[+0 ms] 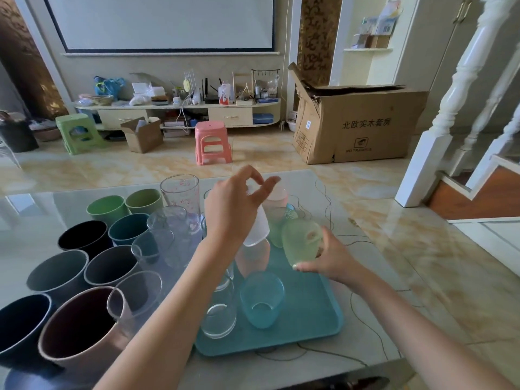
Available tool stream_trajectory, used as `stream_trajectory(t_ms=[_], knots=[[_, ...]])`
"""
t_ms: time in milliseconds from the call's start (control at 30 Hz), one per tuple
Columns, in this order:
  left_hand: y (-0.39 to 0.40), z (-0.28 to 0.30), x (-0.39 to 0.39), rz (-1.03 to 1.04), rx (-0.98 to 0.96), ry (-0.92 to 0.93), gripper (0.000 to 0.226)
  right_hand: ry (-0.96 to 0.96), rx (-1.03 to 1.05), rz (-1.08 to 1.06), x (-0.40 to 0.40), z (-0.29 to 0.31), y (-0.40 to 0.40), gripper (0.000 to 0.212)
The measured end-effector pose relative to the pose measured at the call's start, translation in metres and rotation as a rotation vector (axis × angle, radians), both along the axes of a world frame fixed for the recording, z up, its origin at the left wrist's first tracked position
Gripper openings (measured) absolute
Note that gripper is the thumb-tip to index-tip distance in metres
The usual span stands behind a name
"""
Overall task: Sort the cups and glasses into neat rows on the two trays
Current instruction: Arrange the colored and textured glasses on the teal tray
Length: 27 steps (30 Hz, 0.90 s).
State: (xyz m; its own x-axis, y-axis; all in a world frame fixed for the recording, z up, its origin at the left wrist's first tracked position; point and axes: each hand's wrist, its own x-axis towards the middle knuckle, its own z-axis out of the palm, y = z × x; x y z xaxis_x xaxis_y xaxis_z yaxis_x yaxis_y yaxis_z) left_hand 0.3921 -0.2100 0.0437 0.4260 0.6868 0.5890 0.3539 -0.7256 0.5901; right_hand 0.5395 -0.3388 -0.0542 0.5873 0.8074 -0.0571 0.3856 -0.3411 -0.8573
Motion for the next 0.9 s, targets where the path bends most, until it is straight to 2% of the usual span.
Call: stream_trajectory(t_ms=[133,267,467,600,667,767,900], knots=[[0.0,-0.004,-0.009,0.006,0.001,0.025,0.039,0.001,-0.057,0.005,-0.003,-0.035,0.013,0.079],[0.003,-0.008,-0.014,0.017,-0.019,0.077,0.04,-0.012,-0.081,0.009,-0.006,-0.045,0.022,0.081],[-0.003,-0.011,-0.012,0.01,-0.017,0.122,0.039,-0.015,-0.1,-0.009,-0.009,-0.043,0.027,0.086],[-0.004,-0.007,-0.014,0.004,-0.017,0.137,0.039,-0.038,-0.185,0.041,-0.007,-0.029,0.02,0.092],[-0.003,-0.007,-0.015,0.005,-0.018,0.13,0.038,-0.106,-0.211,0.038,-0.005,-0.011,0.011,0.096],[-0.005,-0.013,-0.012,-0.029,0.024,0.144,0.038,-0.213,-0.085,0.011,-0.006,0.015,-0.001,0.089],[-0.024,-0.024,0.004,-0.141,0.105,0.176,0.036,-0.01,0.077,0.174,-0.033,0.045,-0.005,0.081]])
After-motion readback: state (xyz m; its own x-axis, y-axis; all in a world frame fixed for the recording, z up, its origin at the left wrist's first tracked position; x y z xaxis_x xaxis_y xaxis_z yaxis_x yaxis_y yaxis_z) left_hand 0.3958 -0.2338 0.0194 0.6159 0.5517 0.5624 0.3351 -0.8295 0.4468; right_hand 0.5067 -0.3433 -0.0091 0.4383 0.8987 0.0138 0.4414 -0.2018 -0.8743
